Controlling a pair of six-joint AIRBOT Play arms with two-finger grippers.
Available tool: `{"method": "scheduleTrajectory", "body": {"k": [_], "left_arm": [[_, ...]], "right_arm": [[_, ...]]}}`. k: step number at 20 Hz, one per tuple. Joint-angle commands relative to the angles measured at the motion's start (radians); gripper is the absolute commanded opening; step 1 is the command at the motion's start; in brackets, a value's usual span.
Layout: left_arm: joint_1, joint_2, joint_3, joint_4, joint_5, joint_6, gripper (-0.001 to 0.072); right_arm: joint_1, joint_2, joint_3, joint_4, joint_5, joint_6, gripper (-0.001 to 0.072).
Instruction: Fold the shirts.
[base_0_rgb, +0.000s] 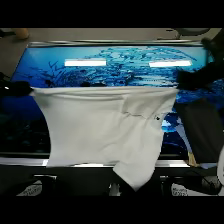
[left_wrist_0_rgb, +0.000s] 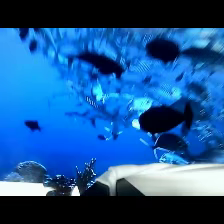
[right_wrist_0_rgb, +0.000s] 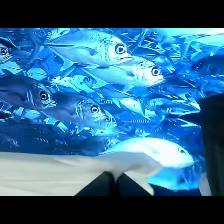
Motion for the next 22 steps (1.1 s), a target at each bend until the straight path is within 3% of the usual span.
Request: {"method": "scheduleTrajectory", "body": {"k": [1, 4, 6, 8, 11, 12, 14, 17, 18, 19, 20, 22], "left_arm": [[-0.012, -0.208, -0.020, -0.026, 0.094, 0.007, 0.0029], [-0.012, -0.323, 0.067, -0.043, 0.166, 0.007, 0.0029], [-0.012, -0.370, 0.126, -0.085, 0.194, 0.007, 0.0030], [-0.010, -0.378, 0.177, -0.088, 0.111, 0.011, 0.0029], [-0.007, -0.348, 0.195, 0.047, -0.183, 0.043, 0.0028], [-0.008, -0.343, 0.153, 0.108, -0.243, 0.031, 0.0028], [-0.003, -0.343, -0.004, 0.149, -0.282, -0.018, 0.0029], [-0.005, -0.343, -0.155, 0.077, -0.251, -0.016, 0.0045], [-0.005, -0.342, -0.155, 0.051, -0.261, -0.017, 0.0226], [0.000, -0.335, -0.141, 0.040, -0.286, -0.017, 0.0466], [0.009, -0.320, -0.125, 0.043, -0.315, -0.016, 0.0529], [0.047, -0.254, -0.128, 0.049, -0.349, -0.019, 0.0529]], "right_arm": [[0.089, -0.200, -0.025, 0.003, -0.286, 0.087, 0.0019], [0.087, -0.249, -0.025, 0.002, -0.479, 0.196, 0.0019], [0.086, -0.260, -0.025, 0.002, -0.539, 0.206, 0.0019], [0.086, -0.249, -0.021, 0.018, -0.426, 0.195, 0.0019], [0.087, -0.223, -0.032, -0.083, 0.012, 0.103, 0.0019], [0.086, -0.222, -0.068, -0.098, 0.087, 0.092, 0.0019], [0.087, -0.222, -0.201, -0.068, 0.101, 0.091, 0.0018], [0.086, -0.224, -0.349, 0.035, -0.023, 0.098, 0.0035], [0.086, -0.221, -0.341, 0.035, -0.028, 0.121, 0.0175], [0.084, -0.209, -0.319, 0.026, -0.015, 0.116, 0.0384], [0.076, -0.188, -0.292, 0.008, 0.037, 0.084, 0.0457], [0.034, -0.133, -0.279, -0.038, 0.135, 0.054, 0.0501]]}}
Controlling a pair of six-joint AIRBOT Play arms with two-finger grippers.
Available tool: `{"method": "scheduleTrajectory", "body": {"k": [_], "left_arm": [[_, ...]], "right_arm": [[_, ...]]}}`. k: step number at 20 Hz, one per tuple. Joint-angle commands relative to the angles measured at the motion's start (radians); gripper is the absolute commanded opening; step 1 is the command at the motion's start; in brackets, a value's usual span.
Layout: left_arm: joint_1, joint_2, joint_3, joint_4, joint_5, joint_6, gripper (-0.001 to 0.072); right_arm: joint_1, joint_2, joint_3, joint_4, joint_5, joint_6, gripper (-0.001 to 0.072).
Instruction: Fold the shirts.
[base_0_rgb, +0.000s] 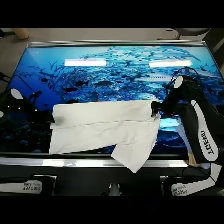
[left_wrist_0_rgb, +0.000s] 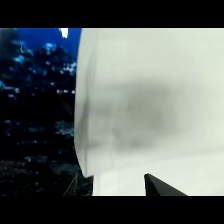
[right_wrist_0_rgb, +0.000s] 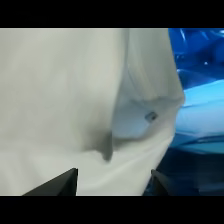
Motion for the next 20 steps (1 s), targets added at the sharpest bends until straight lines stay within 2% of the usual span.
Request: {"method": "scheduleTrajectory", "body": {"k": [1, 3, 6, 8, 16, 17, 18, 19, 20], "left_arm": [[0.056, 0.099, -0.042, -0.006, -0.070, -0.007, 0.0529], [0.100, 0.209, -0.169, -0.007, -0.058, 0.008, 0.0529], [0.128, 0.355, -0.454, -0.036, 0.022, 0.012, 0.0530], [0.127, 0.398, -0.571, -0.089, 0.070, 0.065, 0.0529], [0.127, 0.399, -0.638, -0.117, 0.184, 0.083, 0.0517], [0.127, 0.399, -0.638, -0.119, 0.187, 0.083, 0.0455], [0.127, 0.399, -0.638, -0.120, 0.191, 0.082, 0.0382], [0.127, 0.399, -0.638, -0.120, 0.192, 0.077, 0.0358], [0.127, 0.399, -0.638, -0.120, 0.193, 0.072, 0.0206]], "right_arm": [[-0.072, 0.082, -0.018, -0.043, 0.136, -0.036, 0.0496], [-0.136, 0.170, -0.134, -0.042, 0.130, -0.042, 0.0489], [-0.144, 0.324, -0.381, -0.019, -0.003, -0.052, 0.0488], [-0.144, 0.373, -0.478, 0.048, -0.058, -0.072, 0.0487], [-0.144, 0.380, -0.538, 0.084, -0.040, -0.122, 0.0491], [-0.144, 0.379, -0.567, 0.102, -0.047, -0.138, 0.0498], [-0.144, 0.379, -0.611, 0.128, -0.063, -0.158, 0.0539], [-0.144, 0.380, -0.659, 0.147, -0.081, -0.168, 0.0554], [-0.144, 0.380, -0.709, 0.177, -0.103, -0.179, 0.0552]]}}
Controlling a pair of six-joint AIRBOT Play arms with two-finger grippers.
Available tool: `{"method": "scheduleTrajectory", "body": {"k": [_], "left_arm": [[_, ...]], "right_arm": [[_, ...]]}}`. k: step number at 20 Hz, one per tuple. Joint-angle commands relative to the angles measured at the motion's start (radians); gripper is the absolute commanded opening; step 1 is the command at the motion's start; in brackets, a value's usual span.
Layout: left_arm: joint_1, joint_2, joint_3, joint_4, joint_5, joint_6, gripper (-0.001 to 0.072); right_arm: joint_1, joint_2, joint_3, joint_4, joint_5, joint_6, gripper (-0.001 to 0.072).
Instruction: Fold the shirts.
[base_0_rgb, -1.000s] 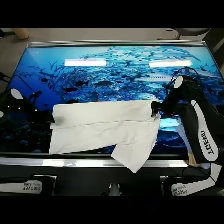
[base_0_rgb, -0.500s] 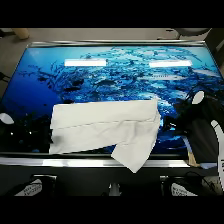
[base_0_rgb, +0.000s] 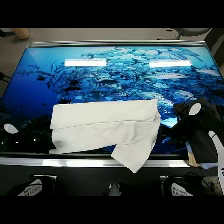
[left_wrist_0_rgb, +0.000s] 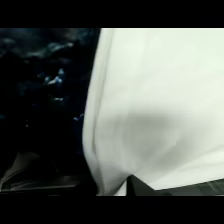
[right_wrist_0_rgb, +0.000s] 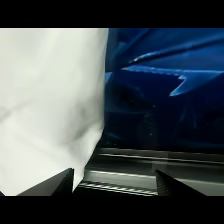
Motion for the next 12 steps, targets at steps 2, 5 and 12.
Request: {"method": "scheduleTrajectory", "body": {"k": [2, 5, 12], "left_arm": [[0.000, 0.002, -0.004, -0.005, 0.016, -0.004, 0.0045], [0.000, 0.004, -0.003, -0.006, 0.016, -0.005, 0.0029], [0.000, 0.010, 0.008, -0.051, 0.015, 0.019, 0.0028]], "right_arm": [[0.001, 0.002, -0.170, 0.179, -0.068, -0.103, 0.0550], [0.002, 0.002, -0.239, 0.264, -0.147, -0.122, 0.0530], [0.002, 0.010, -0.301, 0.330, -0.206, -0.134, 0.0021]]}}
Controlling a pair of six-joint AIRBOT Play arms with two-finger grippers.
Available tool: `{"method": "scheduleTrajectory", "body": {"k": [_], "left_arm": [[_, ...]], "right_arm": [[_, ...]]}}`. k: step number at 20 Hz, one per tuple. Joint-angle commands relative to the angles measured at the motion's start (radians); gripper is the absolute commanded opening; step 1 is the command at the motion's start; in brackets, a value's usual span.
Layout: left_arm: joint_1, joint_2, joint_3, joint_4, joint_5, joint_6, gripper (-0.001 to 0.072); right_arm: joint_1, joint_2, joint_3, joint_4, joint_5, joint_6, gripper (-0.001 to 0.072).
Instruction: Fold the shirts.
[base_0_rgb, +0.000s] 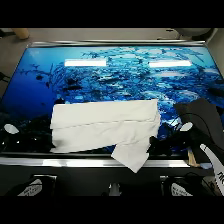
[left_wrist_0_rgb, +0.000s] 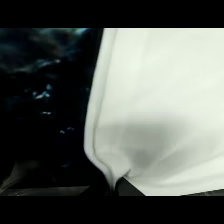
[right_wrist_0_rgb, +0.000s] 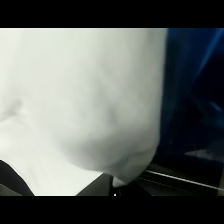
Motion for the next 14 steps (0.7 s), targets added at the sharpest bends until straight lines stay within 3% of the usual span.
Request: {"method": "scheduleTrajectory", "body": {"k": [1, 3, 6, 10, 14], "left_arm": [[0.000, 0.018, 0.028, -0.039, -0.009, 0.045, 0.0027], [0.000, 0.063, 0.114, -0.060, -0.015, 0.055, 0.0027], [0.000, 0.070, 0.267, -0.077, 0.016, 0.005, 0.0025], [0.000, -0.093, 0.409, -0.206, 0.084, 0.006, 0.0025], [-0.017, -0.327, 0.536, -0.232, 0.093, -0.031, 0.0026]], "right_arm": [[0.001, 0.027, 0.019, 0.036, -0.006, -0.012, 0.0021], [0.001, 0.090, 0.122, 0.036, 0.013, -0.006, 0.0020], [0.001, 0.100, 0.349, 0.036, -0.008, 0.047, 0.0018], [0.001, -0.084, 0.632, 0.048, -0.096, 0.047, 0.0018], [0.001, -0.313, 0.818, 0.118, -0.162, 0.065, 0.0019]]}}
